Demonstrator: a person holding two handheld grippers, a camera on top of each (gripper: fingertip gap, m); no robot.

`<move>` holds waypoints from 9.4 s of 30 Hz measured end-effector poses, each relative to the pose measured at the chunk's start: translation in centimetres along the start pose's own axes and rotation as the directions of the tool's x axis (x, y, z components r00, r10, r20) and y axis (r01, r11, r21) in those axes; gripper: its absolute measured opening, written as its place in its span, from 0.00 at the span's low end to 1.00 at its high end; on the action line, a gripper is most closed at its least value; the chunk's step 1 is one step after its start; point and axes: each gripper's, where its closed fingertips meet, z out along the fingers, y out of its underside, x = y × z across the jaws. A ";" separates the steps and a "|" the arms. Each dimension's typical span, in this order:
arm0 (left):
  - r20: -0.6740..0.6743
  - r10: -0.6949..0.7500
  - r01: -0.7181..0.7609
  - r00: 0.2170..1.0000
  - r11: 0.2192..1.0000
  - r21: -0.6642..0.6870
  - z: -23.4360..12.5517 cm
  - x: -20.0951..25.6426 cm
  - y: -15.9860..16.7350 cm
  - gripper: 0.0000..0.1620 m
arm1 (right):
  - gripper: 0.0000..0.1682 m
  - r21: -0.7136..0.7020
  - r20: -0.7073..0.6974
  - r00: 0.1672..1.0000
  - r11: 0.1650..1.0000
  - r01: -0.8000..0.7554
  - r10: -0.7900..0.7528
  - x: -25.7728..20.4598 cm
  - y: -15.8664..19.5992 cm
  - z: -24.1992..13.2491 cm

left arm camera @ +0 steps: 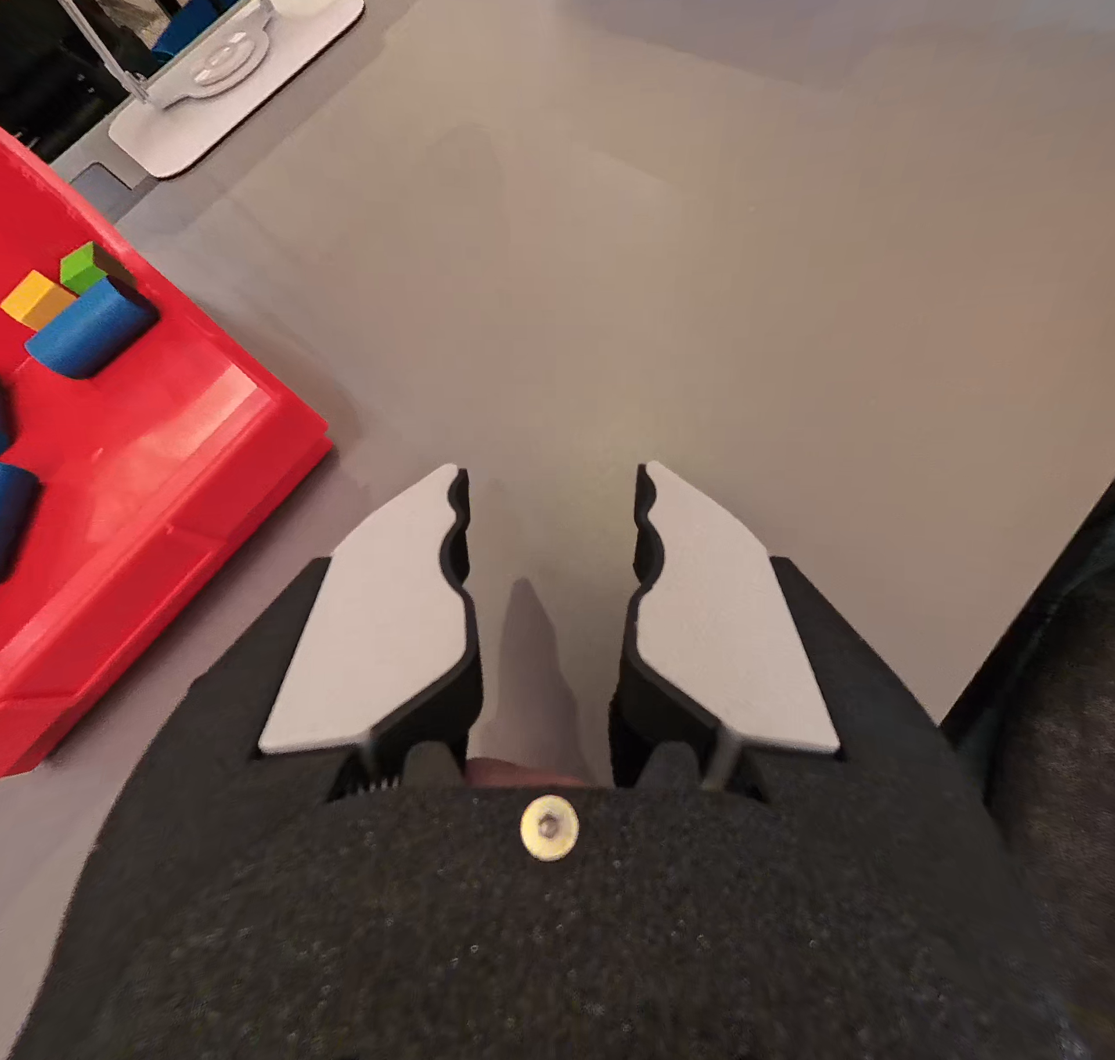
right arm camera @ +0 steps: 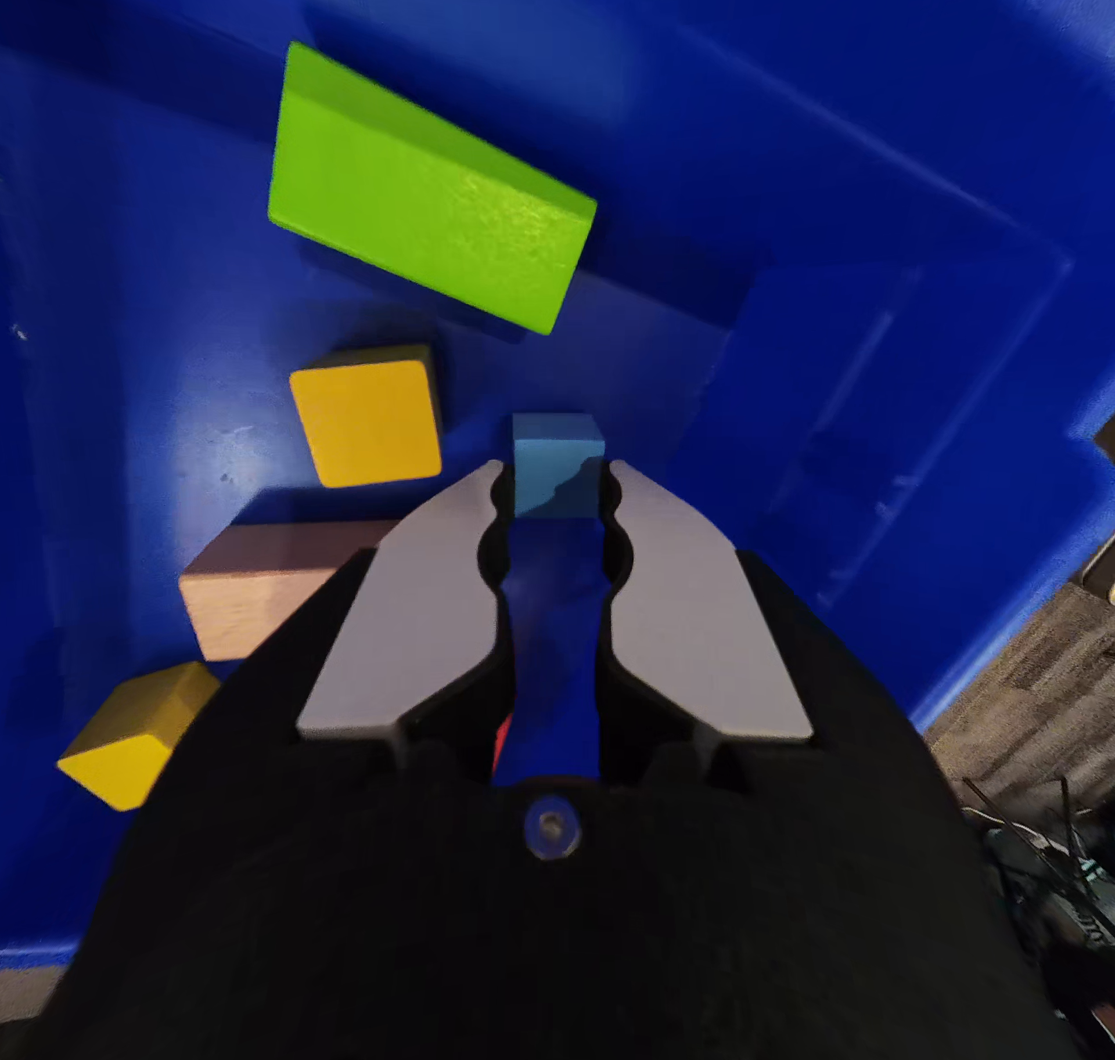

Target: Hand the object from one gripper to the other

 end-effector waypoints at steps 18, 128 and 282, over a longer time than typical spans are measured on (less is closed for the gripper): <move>0.002 -0.259 0.258 0.966 0.966 0.026 -1.3 -3.1 -0.3 0.34 | 0.27 0.781 0.481 0.784 0.598 -0.181 -0.391 -22.0 11.3 -17.7; -0.732 -0.633 0.638 0.253 0.678 -0.365 -1.5 8.8 -6.0 0.40 | 0.20 0.074 0.213 0.973 0.992 -0.105 0.087 -9.4 -4.4 -0.7; -0.010 -0.547 0.529 0.837 0.813 -0.241 -2.2 -15.9 -5.8 0.38 | 0.37 0.844 0.368 0.920 0.464 -0.269 -0.135 -26.1 20.6 -13.3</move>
